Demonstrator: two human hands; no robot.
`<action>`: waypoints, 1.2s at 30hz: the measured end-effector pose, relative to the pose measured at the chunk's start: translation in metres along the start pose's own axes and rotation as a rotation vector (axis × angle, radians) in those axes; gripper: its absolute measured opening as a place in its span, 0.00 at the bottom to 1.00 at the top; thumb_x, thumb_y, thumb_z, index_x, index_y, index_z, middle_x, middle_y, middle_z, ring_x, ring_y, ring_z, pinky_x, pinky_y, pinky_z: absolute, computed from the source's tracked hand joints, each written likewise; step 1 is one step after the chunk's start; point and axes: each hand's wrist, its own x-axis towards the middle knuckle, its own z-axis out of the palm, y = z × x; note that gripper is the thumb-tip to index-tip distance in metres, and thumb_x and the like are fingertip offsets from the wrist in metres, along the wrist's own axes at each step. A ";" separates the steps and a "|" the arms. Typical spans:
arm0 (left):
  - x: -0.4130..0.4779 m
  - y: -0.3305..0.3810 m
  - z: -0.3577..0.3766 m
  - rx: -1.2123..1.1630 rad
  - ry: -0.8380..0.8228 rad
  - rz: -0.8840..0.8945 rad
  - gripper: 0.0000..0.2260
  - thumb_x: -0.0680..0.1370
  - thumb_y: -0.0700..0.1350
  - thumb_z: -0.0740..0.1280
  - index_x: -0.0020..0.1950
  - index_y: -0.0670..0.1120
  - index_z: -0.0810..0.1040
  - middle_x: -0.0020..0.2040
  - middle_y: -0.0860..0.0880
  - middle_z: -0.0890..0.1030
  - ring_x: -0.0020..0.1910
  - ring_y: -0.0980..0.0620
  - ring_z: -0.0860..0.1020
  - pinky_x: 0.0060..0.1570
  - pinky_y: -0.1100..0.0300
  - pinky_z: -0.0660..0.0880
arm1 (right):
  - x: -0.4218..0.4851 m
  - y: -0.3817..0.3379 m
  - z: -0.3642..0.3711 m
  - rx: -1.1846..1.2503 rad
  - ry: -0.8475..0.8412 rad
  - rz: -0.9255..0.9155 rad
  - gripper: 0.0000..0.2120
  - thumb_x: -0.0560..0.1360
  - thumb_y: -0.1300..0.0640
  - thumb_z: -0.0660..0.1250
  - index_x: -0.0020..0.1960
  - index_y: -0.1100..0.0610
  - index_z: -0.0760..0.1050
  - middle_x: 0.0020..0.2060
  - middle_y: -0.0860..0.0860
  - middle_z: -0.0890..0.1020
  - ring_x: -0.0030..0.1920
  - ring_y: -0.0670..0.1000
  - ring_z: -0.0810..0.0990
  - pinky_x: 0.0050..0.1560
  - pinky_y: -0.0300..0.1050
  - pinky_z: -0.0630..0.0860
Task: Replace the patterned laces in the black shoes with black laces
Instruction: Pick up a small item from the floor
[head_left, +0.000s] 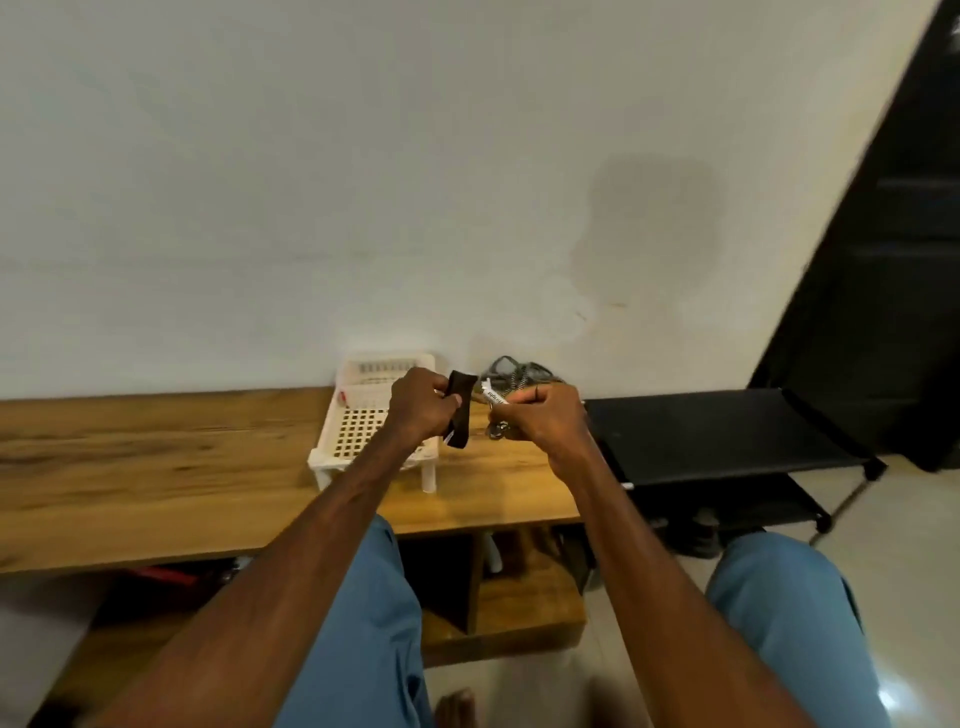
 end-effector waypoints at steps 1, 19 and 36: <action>0.007 -0.013 -0.008 0.001 0.032 -0.026 0.10 0.77 0.42 0.73 0.56 0.40 0.86 0.52 0.41 0.86 0.52 0.44 0.83 0.50 0.57 0.76 | 0.010 -0.002 0.017 -0.015 -0.035 0.003 0.07 0.65 0.68 0.80 0.41 0.62 0.84 0.38 0.58 0.87 0.35 0.53 0.87 0.33 0.42 0.82; 0.090 -0.133 -0.034 0.374 -0.036 -0.102 0.13 0.79 0.46 0.71 0.63 0.45 0.82 0.61 0.44 0.82 0.56 0.44 0.81 0.51 0.53 0.78 | 0.142 -0.001 0.164 -0.871 -0.480 -0.237 0.07 0.66 0.60 0.82 0.40 0.56 0.85 0.40 0.50 0.86 0.42 0.48 0.84 0.43 0.45 0.82; 0.084 -0.141 -0.043 0.615 0.103 0.003 0.17 0.76 0.54 0.74 0.60 0.46 0.81 0.54 0.47 0.84 0.53 0.46 0.82 0.51 0.51 0.79 | 0.111 0.025 0.174 -1.066 -0.396 -0.520 0.18 0.72 0.53 0.79 0.60 0.51 0.81 0.62 0.51 0.82 0.59 0.54 0.82 0.55 0.52 0.82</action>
